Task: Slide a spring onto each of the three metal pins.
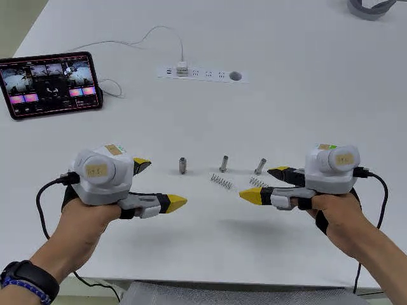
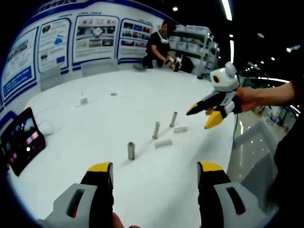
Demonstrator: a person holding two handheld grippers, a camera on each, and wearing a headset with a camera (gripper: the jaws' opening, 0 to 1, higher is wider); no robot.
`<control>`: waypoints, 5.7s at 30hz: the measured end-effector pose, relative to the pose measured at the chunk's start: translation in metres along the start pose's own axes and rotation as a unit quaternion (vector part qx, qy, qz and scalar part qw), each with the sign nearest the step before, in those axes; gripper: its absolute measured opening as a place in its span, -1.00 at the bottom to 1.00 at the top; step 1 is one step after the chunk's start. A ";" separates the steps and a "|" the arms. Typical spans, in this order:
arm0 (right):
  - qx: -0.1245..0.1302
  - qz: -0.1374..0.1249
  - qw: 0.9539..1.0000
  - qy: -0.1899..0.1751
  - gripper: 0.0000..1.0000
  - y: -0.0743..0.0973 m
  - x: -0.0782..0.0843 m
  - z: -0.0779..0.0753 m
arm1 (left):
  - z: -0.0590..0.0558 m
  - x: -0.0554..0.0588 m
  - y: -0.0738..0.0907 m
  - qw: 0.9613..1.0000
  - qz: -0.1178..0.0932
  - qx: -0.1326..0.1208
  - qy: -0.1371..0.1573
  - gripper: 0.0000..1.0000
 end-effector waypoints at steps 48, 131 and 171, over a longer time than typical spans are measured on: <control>0.008 -0.014 1.000 -0.024 0.61 0.022 0.024 0.008 | -0.027 -0.014 -0.030 0.995 0.035 0.051 -0.080 0.49; -0.010 -0.001 0.999 -0.042 0.63 0.043 0.043 0.018 | -0.052 0.024 -0.142 0.976 0.125 0.096 -0.147 -0.25; -0.030 0.008 0.999 -0.012 0.62 0.036 0.037 0.034 | -0.057 0.047 -0.096 0.986 0.117 0.056 -0.108 -0.79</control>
Point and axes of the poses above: the centre of the closed fingertips' face, and the gripper's own axes: y roughly backward along the fingers, z roughly to its left, x roughly out of its underside, the point moved 6 cm from there along y, roughly backward along the fingers, and after that the axes turned 8 degrees about -x, right-handed, at the moved point
